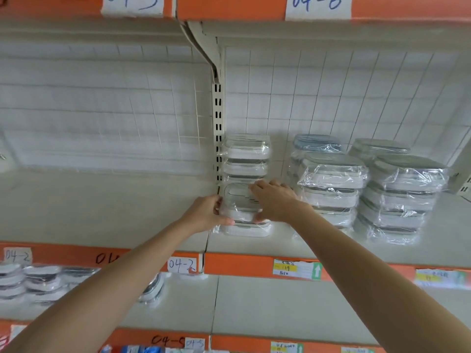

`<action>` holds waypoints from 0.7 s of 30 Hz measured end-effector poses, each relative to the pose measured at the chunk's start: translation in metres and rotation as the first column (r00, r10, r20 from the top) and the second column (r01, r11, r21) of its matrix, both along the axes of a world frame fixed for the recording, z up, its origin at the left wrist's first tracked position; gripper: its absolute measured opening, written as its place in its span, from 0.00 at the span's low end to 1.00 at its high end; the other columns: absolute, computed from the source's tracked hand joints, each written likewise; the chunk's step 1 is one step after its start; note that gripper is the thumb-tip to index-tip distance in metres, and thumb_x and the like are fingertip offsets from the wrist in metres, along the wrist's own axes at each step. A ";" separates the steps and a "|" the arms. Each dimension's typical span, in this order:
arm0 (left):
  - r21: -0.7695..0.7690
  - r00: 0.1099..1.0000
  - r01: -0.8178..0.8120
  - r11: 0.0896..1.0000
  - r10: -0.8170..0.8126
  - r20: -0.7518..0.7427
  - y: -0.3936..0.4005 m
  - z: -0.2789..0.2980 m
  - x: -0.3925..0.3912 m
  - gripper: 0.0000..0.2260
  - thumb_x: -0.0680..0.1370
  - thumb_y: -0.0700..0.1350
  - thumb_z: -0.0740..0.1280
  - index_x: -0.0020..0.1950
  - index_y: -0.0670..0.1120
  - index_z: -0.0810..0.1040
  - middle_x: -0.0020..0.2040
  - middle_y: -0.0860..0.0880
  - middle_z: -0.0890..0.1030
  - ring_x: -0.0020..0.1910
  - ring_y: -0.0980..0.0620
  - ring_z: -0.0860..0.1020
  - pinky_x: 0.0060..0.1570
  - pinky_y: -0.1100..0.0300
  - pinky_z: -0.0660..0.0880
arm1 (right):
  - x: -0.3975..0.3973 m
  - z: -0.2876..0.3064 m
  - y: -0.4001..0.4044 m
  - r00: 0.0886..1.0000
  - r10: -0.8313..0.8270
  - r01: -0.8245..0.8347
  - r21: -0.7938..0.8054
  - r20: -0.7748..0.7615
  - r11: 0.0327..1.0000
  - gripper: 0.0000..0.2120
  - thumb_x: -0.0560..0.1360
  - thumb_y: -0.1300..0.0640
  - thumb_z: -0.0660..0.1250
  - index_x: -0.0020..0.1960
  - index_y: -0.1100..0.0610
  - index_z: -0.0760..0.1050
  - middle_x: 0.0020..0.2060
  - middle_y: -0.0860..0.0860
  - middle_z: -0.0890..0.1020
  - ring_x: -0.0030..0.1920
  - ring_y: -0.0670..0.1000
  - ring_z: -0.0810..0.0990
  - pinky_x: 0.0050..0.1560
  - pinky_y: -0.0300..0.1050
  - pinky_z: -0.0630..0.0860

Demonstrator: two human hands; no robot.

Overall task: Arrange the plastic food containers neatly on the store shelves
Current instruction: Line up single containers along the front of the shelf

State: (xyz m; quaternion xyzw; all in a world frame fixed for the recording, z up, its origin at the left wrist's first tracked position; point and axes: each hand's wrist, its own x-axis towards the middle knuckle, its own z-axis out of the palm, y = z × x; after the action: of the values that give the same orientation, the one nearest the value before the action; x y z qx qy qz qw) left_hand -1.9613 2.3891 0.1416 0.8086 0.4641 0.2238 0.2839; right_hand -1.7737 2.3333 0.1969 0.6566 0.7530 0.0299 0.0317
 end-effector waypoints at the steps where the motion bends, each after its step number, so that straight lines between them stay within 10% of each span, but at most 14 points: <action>1: 0.029 0.999 -0.012 1.000 0.013 -0.047 -0.006 0.002 -0.002 0.15 0.69 0.47 0.75 0.53 0.46 0.77 0.48 0.50 0.82 0.48 0.51 0.80 0.50 0.58 0.77 | -0.001 0.001 -0.002 0.999 -0.003 0.002 0.009 0.032 1.000 0.39 0.70 0.44 0.71 0.74 0.55 0.57 0.72 0.50 0.62 0.71 0.56 0.61 0.68 0.54 0.61; 9: 0.423 0.854 0.095 0.901 0.145 -0.499 -0.058 0.010 -0.064 0.08 0.78 0.49 0.63 0.51 0.46 0.73 0.52 0.50 0.73 0.42 0.54 0.69 0.40 0.62 0.65 | -0.051 -0.015 -0.032 0.957 0.279 -0.291 0.239 0.086 0.926 0.27 0.76 0.46 0.62 0.70 0.57 0.62 0.67 0.52 0.65 0.66 0.54 0.63 0.65 0.50 0.64; 21: 0.429 0.875 0.065 0.901 0.155 -0.458 -0.125 -0.015 -0.142 0.09 0.77 0.48 0.61 0.53 0.45 0.75 0.50 0.50 0.78 0.48 0.49 0.77 0.40 0.58 0.69 | -0.116 -0.025 -0.070 0.960 0.261 -0.275 0.164 0.100 0.947 0.25 0.77 0.48 0.62 0.71 0.52 0.62 0.66 0.50 0.66 0.67 0.52 0.62 0.67 0.49 0.59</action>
State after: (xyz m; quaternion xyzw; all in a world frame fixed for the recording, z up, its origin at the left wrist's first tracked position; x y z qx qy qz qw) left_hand -2.1037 2.2645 0.1271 0.8696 0.4779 0.1196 -0.0322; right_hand -1.8896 2.2636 0.1716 0.5468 0.8278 0.1255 -0.0019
